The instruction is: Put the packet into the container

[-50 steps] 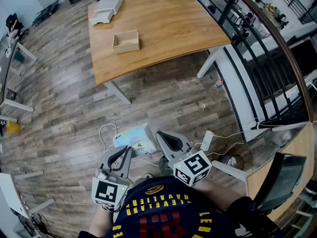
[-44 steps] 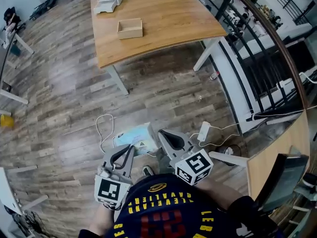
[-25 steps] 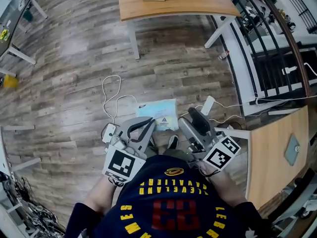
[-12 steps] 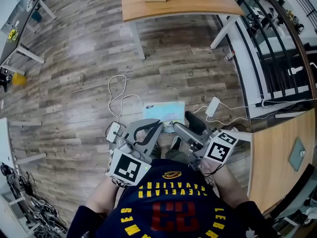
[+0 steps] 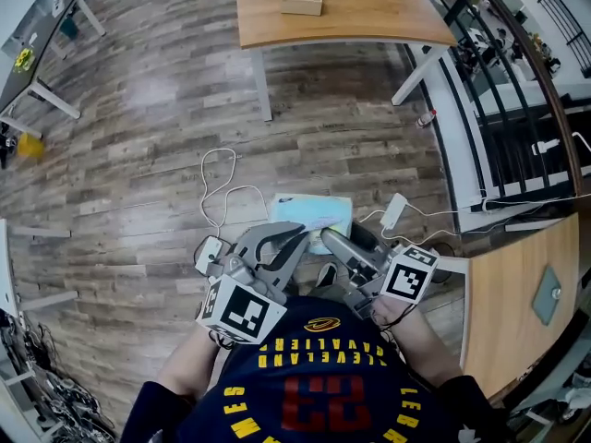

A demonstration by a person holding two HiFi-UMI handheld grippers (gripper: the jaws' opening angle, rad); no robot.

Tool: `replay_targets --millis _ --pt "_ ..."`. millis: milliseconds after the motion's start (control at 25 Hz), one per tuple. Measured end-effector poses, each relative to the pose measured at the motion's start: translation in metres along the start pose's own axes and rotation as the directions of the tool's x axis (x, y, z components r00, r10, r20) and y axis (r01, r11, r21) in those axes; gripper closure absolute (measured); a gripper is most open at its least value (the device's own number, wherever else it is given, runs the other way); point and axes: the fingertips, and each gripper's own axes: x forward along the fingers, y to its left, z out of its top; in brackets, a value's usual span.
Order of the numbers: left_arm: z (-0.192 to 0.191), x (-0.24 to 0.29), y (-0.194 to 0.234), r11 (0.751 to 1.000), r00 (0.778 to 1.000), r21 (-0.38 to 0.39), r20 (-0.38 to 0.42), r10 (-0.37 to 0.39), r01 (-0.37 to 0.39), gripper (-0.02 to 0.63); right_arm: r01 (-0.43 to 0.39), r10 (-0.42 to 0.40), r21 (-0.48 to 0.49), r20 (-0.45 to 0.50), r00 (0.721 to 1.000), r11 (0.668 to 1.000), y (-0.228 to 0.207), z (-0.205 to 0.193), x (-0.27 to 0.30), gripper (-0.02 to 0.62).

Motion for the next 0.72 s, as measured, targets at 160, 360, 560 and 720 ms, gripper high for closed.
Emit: replay_targets --millis 160,360,560,720 --pt "0.011 -0.013 0.022 0.998 0.994 -0.067 0.112 0.016 -0.009 0.521 0.036 -0.037 0.029 0.052 0.998 0.999 0.005 0.008 0.008 0.321" --pt "0.013 -0.037 0.063 0.903 0.96 -0.427 0.269 0.078 0.047 0.399 0.008 -0.032 0.141 0.168 0.985 0.99 0.006 0.03 0.007 0.322" --pt "-0.009 -0.032 0.076 0.759 0.94 -0.627 0.337 0.059 0.177 0.357 -0.023 -0.006 0.157 0.186 0.983 0.987 0.014 0.035 0.018 0.322" --pt "-0.019 -0.013 0.085 0.715 0.947 -0.677 0.313 0.068 0.172 0.357 -0.036 0.003 0.186 0.17 0.985 0.982 0.001 0.035 0.033 0.321"
